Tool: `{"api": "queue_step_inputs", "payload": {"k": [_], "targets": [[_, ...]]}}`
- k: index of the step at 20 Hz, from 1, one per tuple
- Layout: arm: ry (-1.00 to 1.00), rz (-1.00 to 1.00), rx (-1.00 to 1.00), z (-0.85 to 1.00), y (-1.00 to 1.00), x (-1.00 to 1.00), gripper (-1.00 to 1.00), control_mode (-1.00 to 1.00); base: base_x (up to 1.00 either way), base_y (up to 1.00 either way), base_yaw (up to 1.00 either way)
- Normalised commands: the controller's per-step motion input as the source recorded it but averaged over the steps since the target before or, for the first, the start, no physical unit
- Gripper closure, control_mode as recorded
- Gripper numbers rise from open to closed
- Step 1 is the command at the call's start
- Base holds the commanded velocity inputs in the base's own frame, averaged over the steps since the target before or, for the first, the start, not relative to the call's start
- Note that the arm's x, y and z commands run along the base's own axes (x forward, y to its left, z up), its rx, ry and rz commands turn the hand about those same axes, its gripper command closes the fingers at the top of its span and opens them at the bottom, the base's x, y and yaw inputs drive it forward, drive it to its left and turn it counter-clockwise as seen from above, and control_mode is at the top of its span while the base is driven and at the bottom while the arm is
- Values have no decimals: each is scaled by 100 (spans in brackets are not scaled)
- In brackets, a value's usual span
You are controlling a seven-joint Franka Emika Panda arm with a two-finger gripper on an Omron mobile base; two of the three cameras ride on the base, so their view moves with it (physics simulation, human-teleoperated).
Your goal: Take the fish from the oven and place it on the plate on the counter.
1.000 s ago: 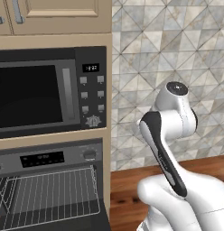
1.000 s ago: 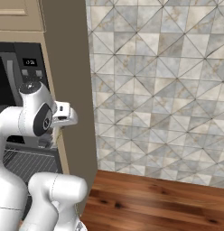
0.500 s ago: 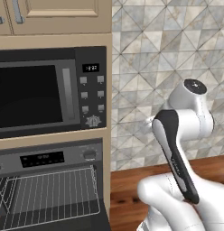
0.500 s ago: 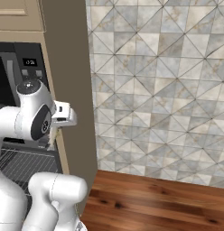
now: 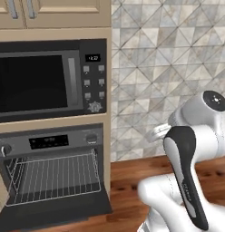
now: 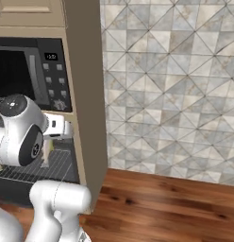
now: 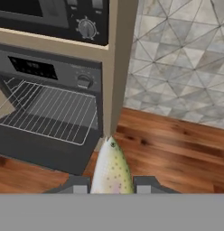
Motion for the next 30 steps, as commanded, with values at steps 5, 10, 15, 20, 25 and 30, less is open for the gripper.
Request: {"api": "queue_step_inputs", "payload": {"k": [5,10,15,20,25,30], "targets": [[0,0,0,0,0,0,100,100,-65,60,3],[0,0,0,0,0,0,100,100,-24,60,3],[0,0,0,0,0,0,100,100,16,81,0],[0,0,0,0,0,0,100,100,28,89,0],[0,0,0,0,0,0,100,100,16,92,0],[0,0,0,0,0,0,100,100,39,94,0]]}}
